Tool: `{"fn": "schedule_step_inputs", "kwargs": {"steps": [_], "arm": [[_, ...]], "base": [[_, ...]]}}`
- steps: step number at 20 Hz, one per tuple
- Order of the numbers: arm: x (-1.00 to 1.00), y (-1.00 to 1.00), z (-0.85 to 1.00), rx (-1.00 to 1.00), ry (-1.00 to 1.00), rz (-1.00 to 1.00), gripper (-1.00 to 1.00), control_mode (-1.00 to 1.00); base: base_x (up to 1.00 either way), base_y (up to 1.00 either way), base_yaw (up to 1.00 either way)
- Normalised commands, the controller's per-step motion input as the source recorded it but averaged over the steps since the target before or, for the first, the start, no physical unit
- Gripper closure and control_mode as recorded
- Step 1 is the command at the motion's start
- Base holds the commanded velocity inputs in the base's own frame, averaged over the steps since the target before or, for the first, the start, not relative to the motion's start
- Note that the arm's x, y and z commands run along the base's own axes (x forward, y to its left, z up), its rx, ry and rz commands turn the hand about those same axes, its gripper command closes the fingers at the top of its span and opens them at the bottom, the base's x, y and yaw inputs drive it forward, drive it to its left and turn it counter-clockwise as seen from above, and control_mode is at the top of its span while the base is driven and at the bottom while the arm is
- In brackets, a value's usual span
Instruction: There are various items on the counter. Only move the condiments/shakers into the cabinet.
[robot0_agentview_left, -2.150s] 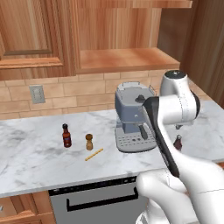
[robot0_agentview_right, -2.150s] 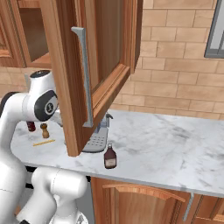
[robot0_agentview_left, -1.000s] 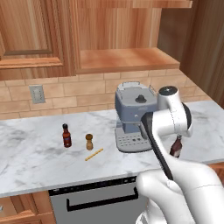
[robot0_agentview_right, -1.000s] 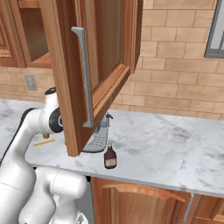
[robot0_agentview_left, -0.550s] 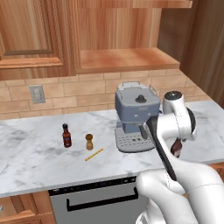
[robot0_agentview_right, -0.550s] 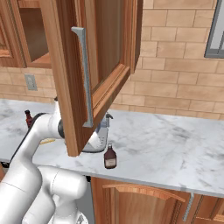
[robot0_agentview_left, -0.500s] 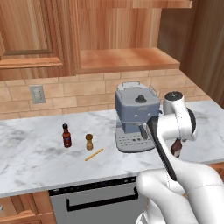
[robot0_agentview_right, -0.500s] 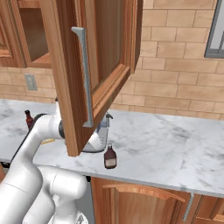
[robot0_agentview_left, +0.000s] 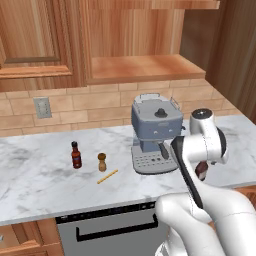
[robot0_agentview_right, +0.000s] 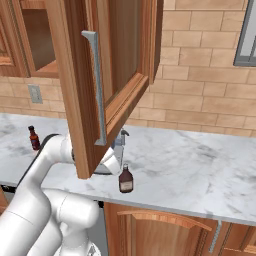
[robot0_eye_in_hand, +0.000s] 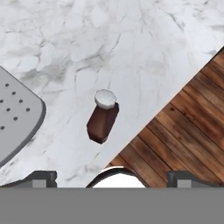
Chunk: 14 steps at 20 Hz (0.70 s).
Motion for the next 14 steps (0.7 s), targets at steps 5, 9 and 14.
{"fn": "schedule_step_inputs", "kwargs": {"steps": [5, 9, 14], "arm": [[0.13, -0.08, -0.12, -0.01, 0.0, 0.0, -1.0, -1.0], [0.16, -0.06, -0.15, -0.02, 0.0, 0.0, -1.0, -1.0], [0.2, -0.03, -0.18, -0.03, 0.0, 0.0, -1.0, -1.0]], "base": [[0.0, 0.0, 0.0], [0.0, 0.0, 0.0], [0.0, 0.0, 0.0]]}}
